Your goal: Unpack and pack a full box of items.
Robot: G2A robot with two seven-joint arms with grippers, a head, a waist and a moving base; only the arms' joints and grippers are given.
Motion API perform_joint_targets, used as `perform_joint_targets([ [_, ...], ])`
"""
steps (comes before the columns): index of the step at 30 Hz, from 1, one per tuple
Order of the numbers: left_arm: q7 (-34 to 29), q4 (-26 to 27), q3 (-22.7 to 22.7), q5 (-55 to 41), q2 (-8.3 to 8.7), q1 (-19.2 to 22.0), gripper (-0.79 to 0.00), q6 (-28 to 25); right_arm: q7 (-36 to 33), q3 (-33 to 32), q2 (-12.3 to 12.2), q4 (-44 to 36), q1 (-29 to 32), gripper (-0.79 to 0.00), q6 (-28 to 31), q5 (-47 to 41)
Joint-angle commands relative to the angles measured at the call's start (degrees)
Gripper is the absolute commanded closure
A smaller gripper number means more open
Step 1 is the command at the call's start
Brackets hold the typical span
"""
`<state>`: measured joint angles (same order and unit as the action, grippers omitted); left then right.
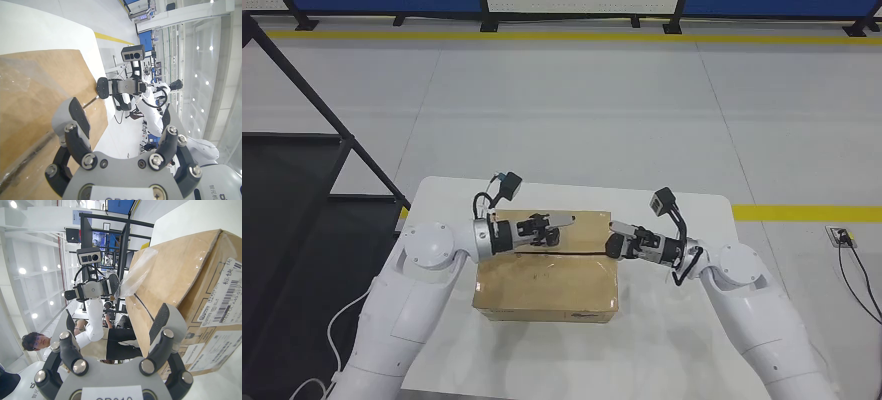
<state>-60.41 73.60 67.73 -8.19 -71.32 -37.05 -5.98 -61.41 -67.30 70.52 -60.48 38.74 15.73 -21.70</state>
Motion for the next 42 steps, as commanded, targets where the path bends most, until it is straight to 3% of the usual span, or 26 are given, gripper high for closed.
perform_joint_targets([
  [1,0.5,0.9,-0.2,-0.1,0.04,-0.4,-0.785,0.0,-0.2,-0.1,0.0,0.2,0.0,-0.785,0.1,-0.3],
  [21,8.8,6.7,-3.7,5.0,0.04,-3.9,-0.785,0.3,-0.5,-0.8,-0.5,0.1,1.1,-0.785,2.0,-1.8],
  [30,15.7,9.1,-4.6,11.0,0.14,-5.9,-0.785,4.0,-0.2,-0.5,-0.6,0.2,1.2,-0.785,1.7,-1.7],
  [42,16.2,13.9,0.5,5.0,0.92,-10.0,-0.785,6.6,-0.3,-0.2,-0.7,0.3,0.9,-0.785,1.5,-1.7],
])
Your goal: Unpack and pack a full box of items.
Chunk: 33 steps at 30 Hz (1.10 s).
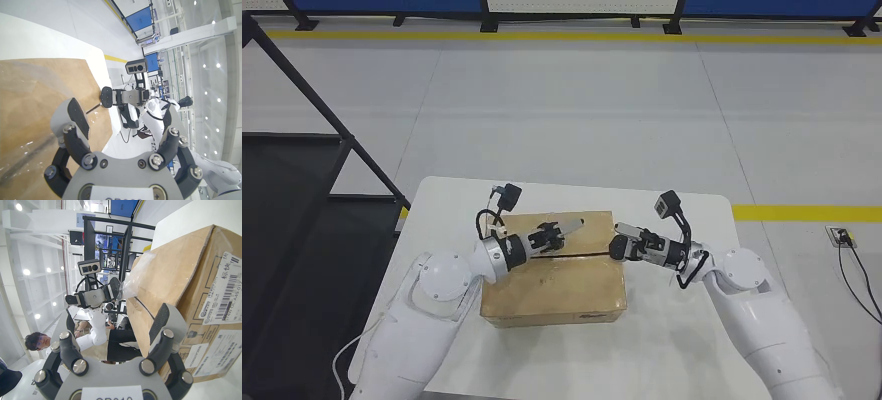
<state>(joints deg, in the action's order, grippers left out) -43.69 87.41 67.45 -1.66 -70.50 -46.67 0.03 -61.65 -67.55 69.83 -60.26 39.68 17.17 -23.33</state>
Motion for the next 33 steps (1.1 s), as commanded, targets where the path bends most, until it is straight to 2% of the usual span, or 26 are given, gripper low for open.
perform_joint_targets([
  [1,-1.4,0.0,1.4,-2.9,0.18,-0.5,-0.785,1.2,-0.1,0.0,0.0,0.1,-0.1,-0.785,0.1,-0.1],
  [9,-10.0,-1.3,5.7,-11.2,1.09,-0.6,-0.785,6.6,-0.6,0.0,-0.1,0.8,-0.5,-0.785,0.2,-0.4],
  [23,-1.2,-1.0,8.6,-12.3,1.54,-1.5,-0.785,7.2,-1.0,0.4,-0.1,2.1,-1.5,-0.785,0.2,-1.0],
  [28,0.8,-3.7,6.8,-11.7,1.25,0.4,-0.785,7.2,-1.1,0.6,-0.1,3.0,-1.9,-0.785,0.5,-1.4],
  [33,1.9,-7.7,2.2,-12.1,0.26,4.3,-0.785,7.7,-1.4,0.5,-0.1,3.9,-2.1,-0.785,1.2,-2.1],
])
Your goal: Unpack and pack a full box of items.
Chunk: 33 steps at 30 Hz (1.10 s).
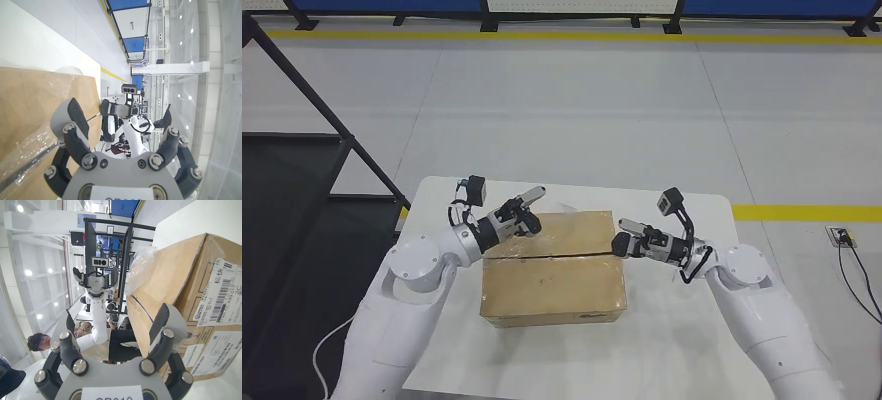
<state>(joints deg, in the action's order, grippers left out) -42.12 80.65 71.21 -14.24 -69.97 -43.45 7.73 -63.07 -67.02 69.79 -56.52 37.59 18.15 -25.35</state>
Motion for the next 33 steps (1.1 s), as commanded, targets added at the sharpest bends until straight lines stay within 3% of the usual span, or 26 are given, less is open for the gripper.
perform_joint_targets([
  [1,0.7,-1.4,-2.3,1.0,-0.41,1.6,-0.785,0.0,-0.1,-0.1,0.0,0.3,0.1,-0.785,0.4,-0.2],
  [8,6.4,-8.9,-9.3,2.4,-2.53,7.9,-0.785,2.0,-0.5,-0.8,-0.3,0.9,0.6,-0.785,1.3,-0.9],
  [20,9.9,-20.5,-15.6,-3.8,-6.38,15.4,-0.785,-0.4,-1.4,-1.3,-0.6,1.6,0.7,-0.785,1.5,-1.5],
  [26,11.9,-21.4,-17.2,-5.1,-7.79,16.3,-0.785,-4.2,-1.6,-1.2,-0.6,2.1,0.6,-0.785,1.9,-1.9],
  [33,12.5,-17.8,-16.3,-4.0,-7.78,14.5,-0.785,-6.6,-1.8,-1.3,-0.6,2.6,0.4,-0.785,2.3,-2.5],
])
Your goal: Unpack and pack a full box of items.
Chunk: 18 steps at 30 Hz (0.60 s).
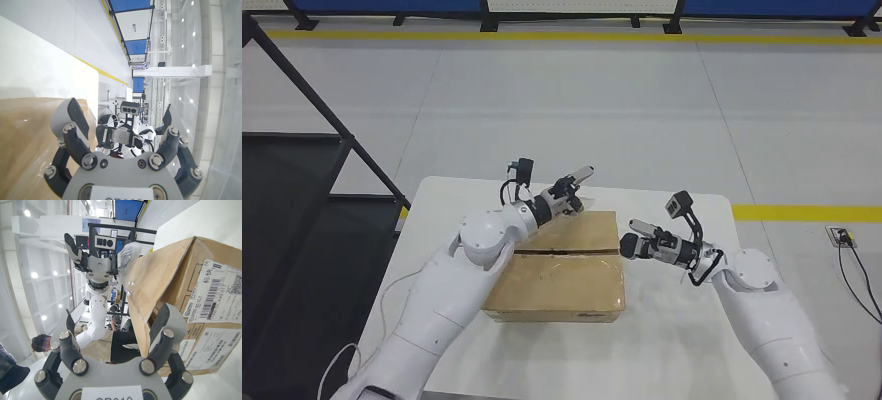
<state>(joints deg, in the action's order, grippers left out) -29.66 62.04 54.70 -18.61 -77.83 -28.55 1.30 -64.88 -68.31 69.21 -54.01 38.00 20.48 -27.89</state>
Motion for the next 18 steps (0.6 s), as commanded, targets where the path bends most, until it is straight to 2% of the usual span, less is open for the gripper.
perform_joint_targets([
  [1,0.0,1.7,0.5,0.7,0.17,-0.9,-0.785,-0.3,-0.1,0.0,0.0,0.1,-0.1,-0.785,0.1,-0.1],
  [12,-1.1,14.5,4.2,5.0,1.74,-8.5,-0.785,0.3,-0.1,0.0,0.0,0.5,-0.4,-0.785,0.6,-0.9],
  [18,-1.6,18.1,4.8,6.2,2.02,-11.0,-0.785,0.7,0.8,-2.1,-0.2,0.5,1.0,-0.785,3.2,-5.0],
])
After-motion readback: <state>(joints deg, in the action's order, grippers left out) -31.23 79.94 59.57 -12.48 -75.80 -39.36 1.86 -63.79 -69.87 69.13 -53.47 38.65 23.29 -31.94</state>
